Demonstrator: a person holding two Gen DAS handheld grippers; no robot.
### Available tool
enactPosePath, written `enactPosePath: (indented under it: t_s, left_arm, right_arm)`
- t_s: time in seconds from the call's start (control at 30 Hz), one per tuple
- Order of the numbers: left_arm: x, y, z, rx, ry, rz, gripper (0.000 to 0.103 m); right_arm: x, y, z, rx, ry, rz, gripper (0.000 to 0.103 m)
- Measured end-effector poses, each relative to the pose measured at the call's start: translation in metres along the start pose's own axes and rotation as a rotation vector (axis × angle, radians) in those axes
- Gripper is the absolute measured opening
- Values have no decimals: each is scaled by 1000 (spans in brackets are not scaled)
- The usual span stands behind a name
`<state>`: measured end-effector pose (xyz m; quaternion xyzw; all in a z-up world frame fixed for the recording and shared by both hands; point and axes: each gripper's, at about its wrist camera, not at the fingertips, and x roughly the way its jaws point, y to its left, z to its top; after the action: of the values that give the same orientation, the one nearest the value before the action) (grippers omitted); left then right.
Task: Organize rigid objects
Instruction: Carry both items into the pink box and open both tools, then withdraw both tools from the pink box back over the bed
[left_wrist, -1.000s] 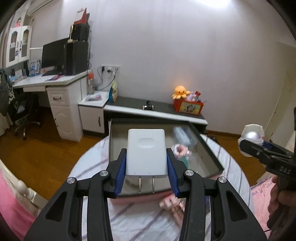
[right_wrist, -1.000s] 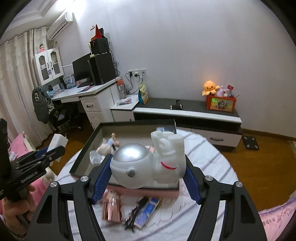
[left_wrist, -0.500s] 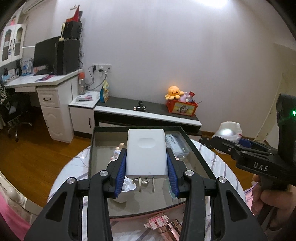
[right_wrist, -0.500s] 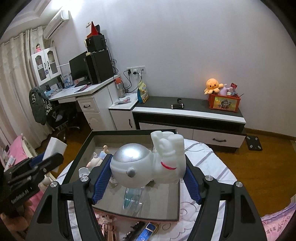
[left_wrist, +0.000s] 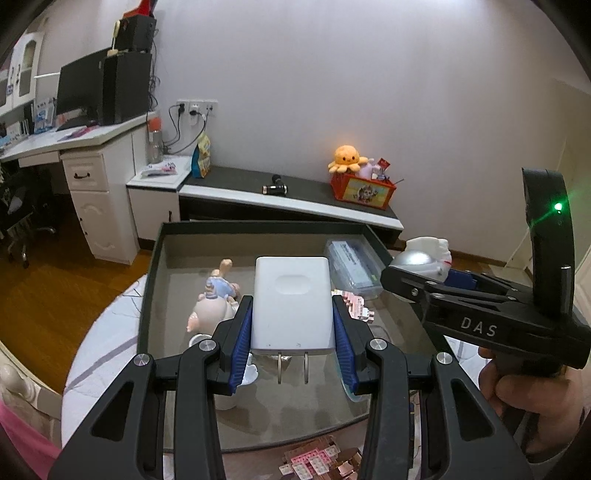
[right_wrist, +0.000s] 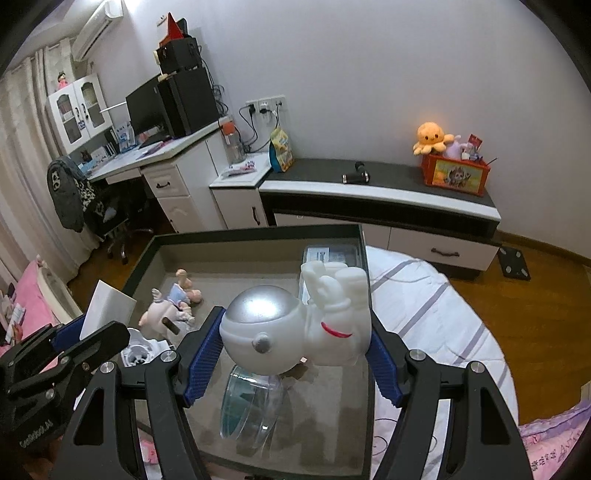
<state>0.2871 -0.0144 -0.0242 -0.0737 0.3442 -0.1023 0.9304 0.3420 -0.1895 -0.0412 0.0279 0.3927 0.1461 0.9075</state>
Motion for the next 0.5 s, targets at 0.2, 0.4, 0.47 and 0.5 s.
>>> enactPosePath:
  t_s: [0.2, 0.4, 0.47, 0.5]
  left_arm:
    - [13, -1, -3, 7, 27, -2, 41]
    - [11, -1, -5, 24, 14, 32, 71]
    - [0, 2, -5, 18, -30, 62, 95]
    - [-6, 3, -5, 13, -52, 73, 102]
  right_arm:
    - [12, 0, 0, 1, 29, 4, 73]
    - [20, 0, -3, 3, 53, 15, 83]
    - [17, 0, -3, 11, 54, 14, 85]
    - [14, -1, -3, 20, 48, 13, 92]
